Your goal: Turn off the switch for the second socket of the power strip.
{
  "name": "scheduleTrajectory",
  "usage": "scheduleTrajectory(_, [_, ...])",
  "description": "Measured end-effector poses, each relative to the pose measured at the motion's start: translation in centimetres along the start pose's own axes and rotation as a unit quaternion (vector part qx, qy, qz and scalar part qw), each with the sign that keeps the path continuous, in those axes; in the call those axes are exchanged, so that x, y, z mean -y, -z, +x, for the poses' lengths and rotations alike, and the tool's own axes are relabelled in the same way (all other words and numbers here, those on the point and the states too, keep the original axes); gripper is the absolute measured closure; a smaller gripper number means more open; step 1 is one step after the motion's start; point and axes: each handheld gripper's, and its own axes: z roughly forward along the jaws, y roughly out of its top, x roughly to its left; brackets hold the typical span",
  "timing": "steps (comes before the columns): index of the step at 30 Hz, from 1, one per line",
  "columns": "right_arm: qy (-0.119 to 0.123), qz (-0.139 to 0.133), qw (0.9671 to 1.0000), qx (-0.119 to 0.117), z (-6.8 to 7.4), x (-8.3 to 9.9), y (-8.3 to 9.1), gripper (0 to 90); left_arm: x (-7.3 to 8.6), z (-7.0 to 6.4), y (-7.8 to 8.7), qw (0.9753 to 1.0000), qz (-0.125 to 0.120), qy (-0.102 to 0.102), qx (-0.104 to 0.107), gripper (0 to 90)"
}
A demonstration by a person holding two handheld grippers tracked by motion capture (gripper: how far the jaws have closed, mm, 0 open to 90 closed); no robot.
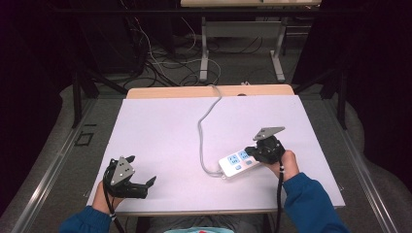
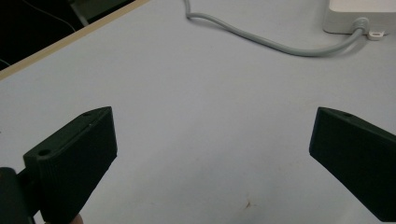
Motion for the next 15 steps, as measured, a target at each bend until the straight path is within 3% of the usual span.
scheduleTrajectory(5, [0.002, 0.000, 1.0000, 0.004, 0.28, 0.03, 0.24, 90.0, 0.00, 0.00, 0.00, 1.0000, 0.000, 0.000, 0.000, 0.9])
scheduleTrajectory(15, [0.009, 0.027, 0.9996, 0.002, 0.74, 0.21, -0.07, 90.0, 0.00, 0.00, 0.05, 1.0000, 0.001, 0.000, -0.001, 0.9])
